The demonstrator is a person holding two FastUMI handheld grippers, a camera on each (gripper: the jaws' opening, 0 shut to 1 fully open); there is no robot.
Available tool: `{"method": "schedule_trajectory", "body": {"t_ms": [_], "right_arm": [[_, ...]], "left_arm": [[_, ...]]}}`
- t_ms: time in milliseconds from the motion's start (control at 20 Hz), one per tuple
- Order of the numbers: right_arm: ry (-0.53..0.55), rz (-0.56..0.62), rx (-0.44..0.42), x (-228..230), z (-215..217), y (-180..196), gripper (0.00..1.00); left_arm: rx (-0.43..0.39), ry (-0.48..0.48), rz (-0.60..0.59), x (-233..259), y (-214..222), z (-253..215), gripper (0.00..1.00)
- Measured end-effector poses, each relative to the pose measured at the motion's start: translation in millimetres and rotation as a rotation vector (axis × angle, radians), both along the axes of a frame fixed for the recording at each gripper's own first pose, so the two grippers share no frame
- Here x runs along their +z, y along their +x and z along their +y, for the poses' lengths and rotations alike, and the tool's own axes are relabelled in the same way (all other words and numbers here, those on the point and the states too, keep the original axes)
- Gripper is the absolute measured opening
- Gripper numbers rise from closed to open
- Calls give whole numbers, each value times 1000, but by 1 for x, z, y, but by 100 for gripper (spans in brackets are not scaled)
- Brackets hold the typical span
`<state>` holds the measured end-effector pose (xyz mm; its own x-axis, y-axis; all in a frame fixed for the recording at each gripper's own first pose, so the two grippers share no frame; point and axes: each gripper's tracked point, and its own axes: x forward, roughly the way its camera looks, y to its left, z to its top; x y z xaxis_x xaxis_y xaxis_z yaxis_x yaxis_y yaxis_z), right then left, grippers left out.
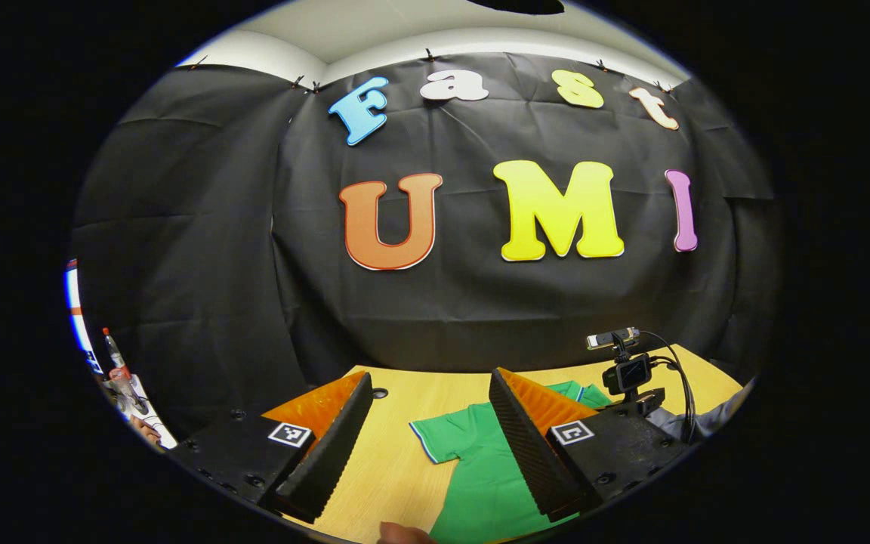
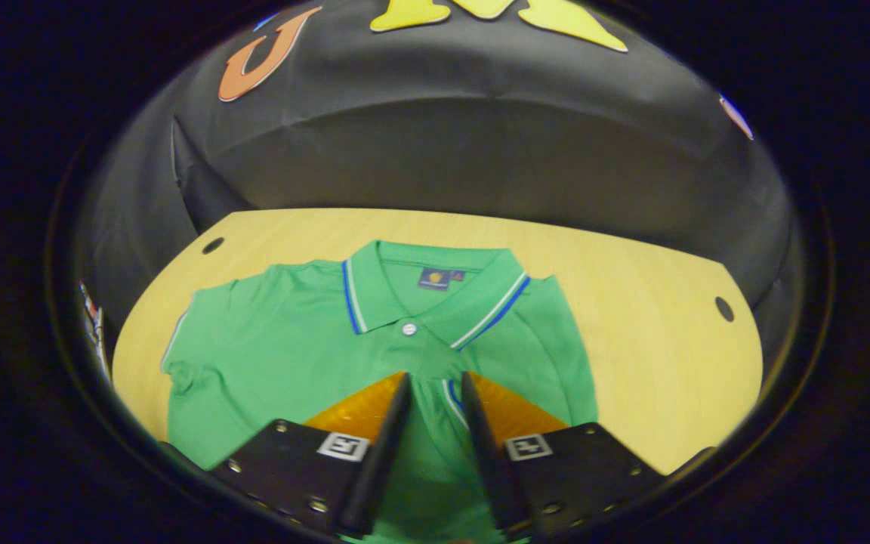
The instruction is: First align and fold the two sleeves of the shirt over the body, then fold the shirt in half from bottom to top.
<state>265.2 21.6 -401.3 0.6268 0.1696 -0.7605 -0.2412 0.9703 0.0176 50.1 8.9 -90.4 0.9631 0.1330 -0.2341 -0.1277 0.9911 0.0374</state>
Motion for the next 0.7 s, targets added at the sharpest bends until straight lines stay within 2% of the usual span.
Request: {"method": "schedule_trajectory", "body": {"t_ms": [50,150,300,500,700], "right_arm": [[49,5,1,5,8,-2,77],[46,-23,-1,15,0,1,92],[50,-130,18,61,-5,6,93],[74,-312,19,148,-22,7,92],[107,-432,5,221,-45,-18,92]], "left_arm": [[-2,2,0,0,1,-1,99],[-6,-5,14,-6,2,-2,99],[-4,-32,41,-20,9,0,99],[0,-54,78,-46,32,7,99],[11,-60,119,-81,63,17,99]]}}
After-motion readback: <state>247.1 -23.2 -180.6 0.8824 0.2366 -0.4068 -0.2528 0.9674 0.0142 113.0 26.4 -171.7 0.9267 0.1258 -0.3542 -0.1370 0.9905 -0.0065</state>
